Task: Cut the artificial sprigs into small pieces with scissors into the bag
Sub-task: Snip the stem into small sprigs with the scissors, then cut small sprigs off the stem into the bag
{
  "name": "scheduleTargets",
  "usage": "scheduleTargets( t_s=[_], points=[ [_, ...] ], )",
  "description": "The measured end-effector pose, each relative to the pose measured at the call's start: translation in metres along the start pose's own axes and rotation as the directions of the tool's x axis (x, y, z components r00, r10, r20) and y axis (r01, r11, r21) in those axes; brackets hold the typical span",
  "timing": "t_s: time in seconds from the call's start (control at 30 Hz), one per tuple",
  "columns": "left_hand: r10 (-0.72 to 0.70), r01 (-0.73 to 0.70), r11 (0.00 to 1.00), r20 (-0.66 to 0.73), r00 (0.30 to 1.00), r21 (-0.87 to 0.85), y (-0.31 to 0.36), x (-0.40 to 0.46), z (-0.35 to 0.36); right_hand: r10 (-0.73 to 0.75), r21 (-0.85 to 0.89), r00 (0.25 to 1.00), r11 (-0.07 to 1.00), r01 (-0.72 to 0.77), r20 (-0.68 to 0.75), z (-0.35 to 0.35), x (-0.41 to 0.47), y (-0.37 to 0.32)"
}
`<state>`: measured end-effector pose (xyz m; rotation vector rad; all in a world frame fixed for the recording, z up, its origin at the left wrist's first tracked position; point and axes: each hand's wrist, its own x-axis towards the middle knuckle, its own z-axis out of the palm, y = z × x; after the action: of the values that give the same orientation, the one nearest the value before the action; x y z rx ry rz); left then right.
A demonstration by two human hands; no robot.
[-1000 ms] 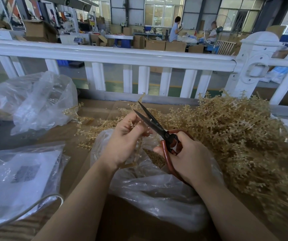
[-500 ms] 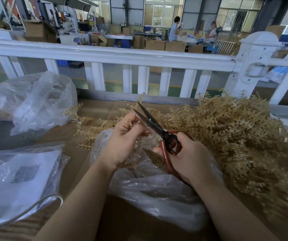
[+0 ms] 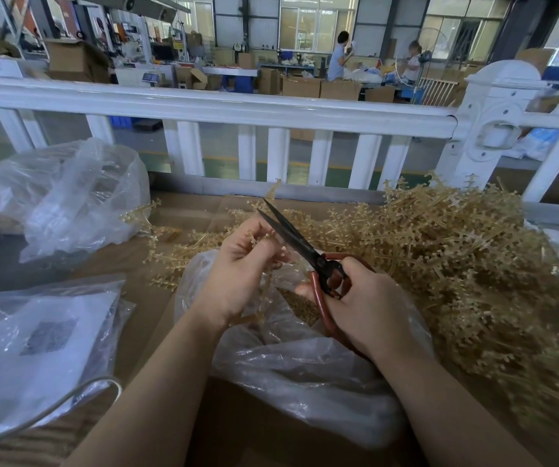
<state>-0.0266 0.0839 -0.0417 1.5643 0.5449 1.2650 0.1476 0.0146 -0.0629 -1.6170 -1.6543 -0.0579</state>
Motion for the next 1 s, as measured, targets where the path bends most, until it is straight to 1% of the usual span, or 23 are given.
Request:
scheduleTargets(
  t_s=[0.07,0.13,0.23,0.33,0.47,0.53,0.6,0.67,0.73,0.83,1.0],
  points=[
    [-0.011,0.012,1.0,-0.025,1.0,0.009,0.003,-0.001,0.001,-0.002,0.009,1.0,1.0,0.002,-0.012,0.001,0.0,0.001],
    [-0.062,0.064,0.998,-0.091,0.994,0.027,0.004,-0.002,0.001,0.025,0.046,0.999,0.999,-0.024,-0.021,0.002,0.0,0.001],
    [-0.191,0.199,0.98,-0.19,0.963,0.022,0.003,-0.001,-0.001,0.119,0.17,0.993,0.979,-0.115,-0.016,0.004,0.001,0.001],
    [-0.271,0.277,0.961,-0.223,0.936,-0.003,0.003,0.001,0.0,0.225,0.309,0.973,0.923,-0.232,0.057,0.002,0.003,0.002],
    [-0.294,0.294,0.955,-0.191,0.936,-0.029,0.002,0.001,0.007,0.257,0.437,0.947,0.842,-0.318,0.192,0.003,0.008,0.0],
    [-0.328,0.32,0.945,-0.174,0.929,-0.071,0.002,0.001,0.008,0.288,0.485,0.933,0.798,-0.358,0.215,0.003,0.009,-0.002],
    [-0.36,0.347,0.932,-0.151,0.921,-0.11,0.002,0.001,0.007,0.34,0.548,0.911,0.729,-0.411,0.232,0.002,0.011,-0.004],
    [-0.395,0.377,0.914,-0.119,0.911,-0.148,0.004,0.0,0.006,0.371,0.586,0.9,0.685,-0.433,0.231,0.0,0.012,-0.005],
    [-0.425,0.402,0.896,-0.106,0.899,-0.188,0.003,0.0,0.006,0.389,0.594,0.89,0.667,-0.45,0.238,-0.001,0.013,-0.006],
    [-0.437,0.418,0.892,-0.093,0.895,-0.174,0.003,-0.001,0.005,0.392,0.568,0.88,0.673,-0.473,0.268,-0.004,0.013,-0.005],
    [-0.44,0.424,0.885,-0.049,0.897,-0.19,0.005,-0.001,0.004,0.387,0.603,0.866,0.622,-0.499,0.317,-0.009,0.014,-0.006]
  ],
)
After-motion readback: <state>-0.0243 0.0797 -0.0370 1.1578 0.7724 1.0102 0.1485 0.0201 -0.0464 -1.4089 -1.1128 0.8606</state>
